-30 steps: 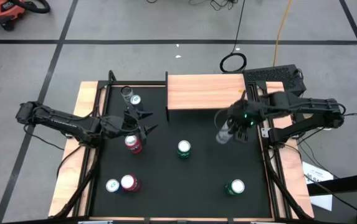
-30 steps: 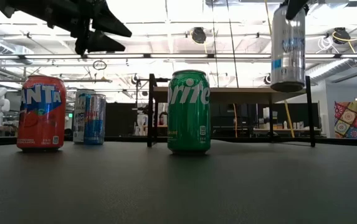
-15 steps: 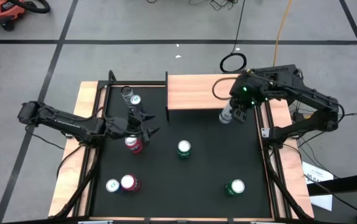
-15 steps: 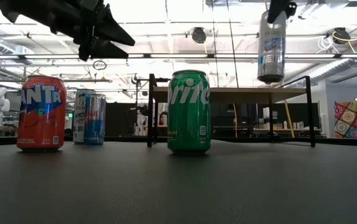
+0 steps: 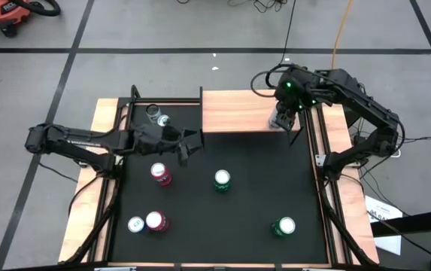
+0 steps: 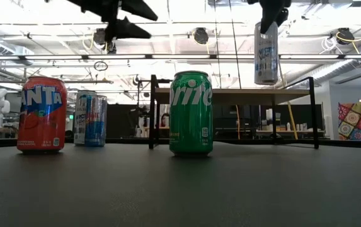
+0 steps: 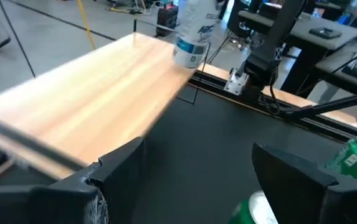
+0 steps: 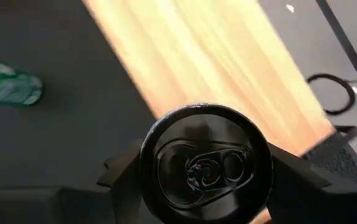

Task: Place canned beverage on shelf
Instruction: Put the bottom white blue soda can on the shelf

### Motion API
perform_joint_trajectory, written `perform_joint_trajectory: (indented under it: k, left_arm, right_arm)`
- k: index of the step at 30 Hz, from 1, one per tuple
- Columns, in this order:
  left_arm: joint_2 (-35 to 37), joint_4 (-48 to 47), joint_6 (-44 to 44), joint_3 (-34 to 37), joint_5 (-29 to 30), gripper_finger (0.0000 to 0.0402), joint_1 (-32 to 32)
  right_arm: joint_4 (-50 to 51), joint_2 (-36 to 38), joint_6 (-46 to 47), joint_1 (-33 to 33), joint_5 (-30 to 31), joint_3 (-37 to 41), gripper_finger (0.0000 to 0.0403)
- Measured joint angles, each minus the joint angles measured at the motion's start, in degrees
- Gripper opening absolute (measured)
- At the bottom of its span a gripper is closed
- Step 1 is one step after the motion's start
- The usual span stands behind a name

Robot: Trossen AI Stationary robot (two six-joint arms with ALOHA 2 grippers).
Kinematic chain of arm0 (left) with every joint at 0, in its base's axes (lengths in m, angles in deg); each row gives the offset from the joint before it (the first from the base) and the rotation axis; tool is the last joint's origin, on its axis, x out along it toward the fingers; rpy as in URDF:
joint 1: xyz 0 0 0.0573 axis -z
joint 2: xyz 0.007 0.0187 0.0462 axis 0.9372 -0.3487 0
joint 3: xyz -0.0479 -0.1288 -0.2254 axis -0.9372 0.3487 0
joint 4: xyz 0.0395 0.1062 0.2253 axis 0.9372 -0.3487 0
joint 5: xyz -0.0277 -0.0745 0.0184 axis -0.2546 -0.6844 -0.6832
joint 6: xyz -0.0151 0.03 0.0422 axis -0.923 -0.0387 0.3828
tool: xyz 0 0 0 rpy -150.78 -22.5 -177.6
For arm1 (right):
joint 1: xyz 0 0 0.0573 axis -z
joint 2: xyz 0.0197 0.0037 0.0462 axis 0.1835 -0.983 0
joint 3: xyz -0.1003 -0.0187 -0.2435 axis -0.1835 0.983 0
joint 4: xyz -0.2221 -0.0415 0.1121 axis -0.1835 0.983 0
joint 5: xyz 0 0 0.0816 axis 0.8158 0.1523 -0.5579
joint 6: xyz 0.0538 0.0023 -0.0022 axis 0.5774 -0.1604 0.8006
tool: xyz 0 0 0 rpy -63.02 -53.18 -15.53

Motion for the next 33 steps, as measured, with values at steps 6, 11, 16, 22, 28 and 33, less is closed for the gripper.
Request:
perform_joint_trajectory:
  k: [6, 11, 16, 22, 28, 33]
  left_arm:
    - [-7.4, 0.9, 4.6, -8.0, -12.5, 0.0295, -7.8]
    - [-16.2, 1.3, 9.2, -15.4, -21.1, 0.0295, -12.2]
    - [-24.6, 2.9, 12.3, -21.6, -24.6, 0.0312, -14.0]
    - [-32.1, 10.0, 12.0, -26.2, -24.8, 0.0348, -14.0]
    - [-34.7, 9.5, 11.7, -27.4, -24.3, 0.0356, -13.9]
    - [-34.7, 7.8, 11.7, -27.4, -24.3, 0.0356, -13.8]
  right_arm:
    - [0.1, -0.8, 0.8, 2.4, -0.3, 0.0, 0.0244]
    - [-0.1, -0.7, 1.1, 2.4, -1.6, 0.0, 0.0244]
    - [-0.2, -0.7, -0.1, 2.4, -2.2, 0.0, 0.0245]
    - [-1.3, -0.7, -3.5, 4.5, -1.7, 0.0, 0.0245]
    - [-4.9, -2.0, -7.8, 10.9, -1.7, 0.0, 0.0245]
    - [-4.8, -4.4, -11.8, 16.2, -1.8, 0.0, 0.0245]
